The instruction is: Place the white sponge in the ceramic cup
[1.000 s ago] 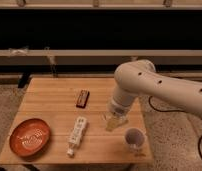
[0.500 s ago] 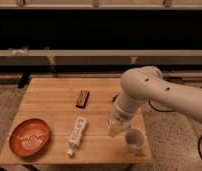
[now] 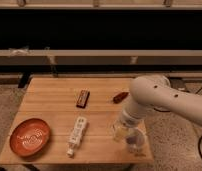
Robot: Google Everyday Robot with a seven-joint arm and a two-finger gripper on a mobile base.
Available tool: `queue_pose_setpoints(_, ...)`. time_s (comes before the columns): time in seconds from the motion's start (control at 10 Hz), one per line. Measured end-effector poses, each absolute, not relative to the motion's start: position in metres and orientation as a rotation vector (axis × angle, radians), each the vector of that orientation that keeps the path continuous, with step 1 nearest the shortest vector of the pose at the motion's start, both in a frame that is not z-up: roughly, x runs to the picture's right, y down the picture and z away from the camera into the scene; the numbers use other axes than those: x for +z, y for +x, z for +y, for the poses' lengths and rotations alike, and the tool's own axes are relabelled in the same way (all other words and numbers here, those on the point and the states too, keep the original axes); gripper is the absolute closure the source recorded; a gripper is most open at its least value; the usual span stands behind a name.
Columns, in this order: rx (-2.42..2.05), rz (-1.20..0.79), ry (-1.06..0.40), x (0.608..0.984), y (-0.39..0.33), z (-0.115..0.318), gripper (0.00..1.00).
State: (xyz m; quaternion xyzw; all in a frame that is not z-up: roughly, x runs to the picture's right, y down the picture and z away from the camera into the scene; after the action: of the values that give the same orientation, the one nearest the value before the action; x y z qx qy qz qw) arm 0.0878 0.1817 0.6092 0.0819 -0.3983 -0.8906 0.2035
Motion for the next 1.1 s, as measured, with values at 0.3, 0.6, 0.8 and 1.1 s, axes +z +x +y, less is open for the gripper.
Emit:
queue_pose_setpoints(0.3,-2.445,-1.117,0.236,0.616,0.095,0.196,0.99)
queue_pose_setpoints(0.6,-2.415,-1.11,0.236,0.63,0.104,0.206,0.73)
queue_pose_setpoints(0.8,-2.399,-1.102,0.239,0.635,0.109,0.207,0.56)
queue_pose_setpoints(1.1,-2.353,-1.068,0.266,0.642,0.126,0.2,0.24)
